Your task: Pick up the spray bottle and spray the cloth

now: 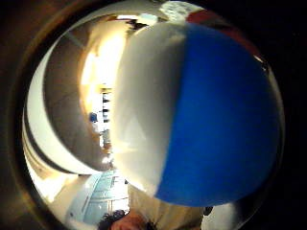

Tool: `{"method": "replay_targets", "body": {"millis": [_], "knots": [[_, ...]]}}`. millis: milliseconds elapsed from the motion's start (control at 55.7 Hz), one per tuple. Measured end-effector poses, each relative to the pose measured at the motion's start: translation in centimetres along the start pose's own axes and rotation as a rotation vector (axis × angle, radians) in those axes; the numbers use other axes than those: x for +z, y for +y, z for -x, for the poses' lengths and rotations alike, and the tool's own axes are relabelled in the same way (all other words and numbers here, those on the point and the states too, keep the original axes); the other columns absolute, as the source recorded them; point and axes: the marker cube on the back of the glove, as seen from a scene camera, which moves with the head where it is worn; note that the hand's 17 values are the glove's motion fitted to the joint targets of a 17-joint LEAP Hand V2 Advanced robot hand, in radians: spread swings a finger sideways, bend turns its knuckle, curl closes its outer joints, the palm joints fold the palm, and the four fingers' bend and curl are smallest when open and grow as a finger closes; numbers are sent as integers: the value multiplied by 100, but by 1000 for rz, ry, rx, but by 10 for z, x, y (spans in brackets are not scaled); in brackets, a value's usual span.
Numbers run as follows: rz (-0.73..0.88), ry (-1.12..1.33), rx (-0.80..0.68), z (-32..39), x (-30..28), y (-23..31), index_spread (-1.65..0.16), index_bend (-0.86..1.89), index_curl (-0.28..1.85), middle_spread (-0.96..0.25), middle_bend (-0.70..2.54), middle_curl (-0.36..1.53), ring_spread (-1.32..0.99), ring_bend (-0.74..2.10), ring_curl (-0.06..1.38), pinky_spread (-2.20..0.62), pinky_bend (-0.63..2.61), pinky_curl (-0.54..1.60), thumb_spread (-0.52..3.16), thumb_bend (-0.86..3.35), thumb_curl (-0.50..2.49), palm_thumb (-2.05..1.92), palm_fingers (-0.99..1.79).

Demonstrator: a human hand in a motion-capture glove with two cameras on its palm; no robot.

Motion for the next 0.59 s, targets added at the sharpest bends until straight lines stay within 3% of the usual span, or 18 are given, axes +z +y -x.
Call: {"method": "replay_targets", "body": {"millis": [252,431,593], "knots": [[-205,-324,-201,40,36,-58,-27,21,61,-17,51,53,-14,53,47,-22,41,40,30,-3,74,104,130],[-389,-538,-293,28,60,-97,-26,21,61,-17,51,53,-13,53,47,-22,40,39,29,-3,74,104,130],[-397,-665,-328,19,89,-100,-26,21,62,-17,51,53,-13,53,47,-22,41,39,29,-3,74,104,130]]}}
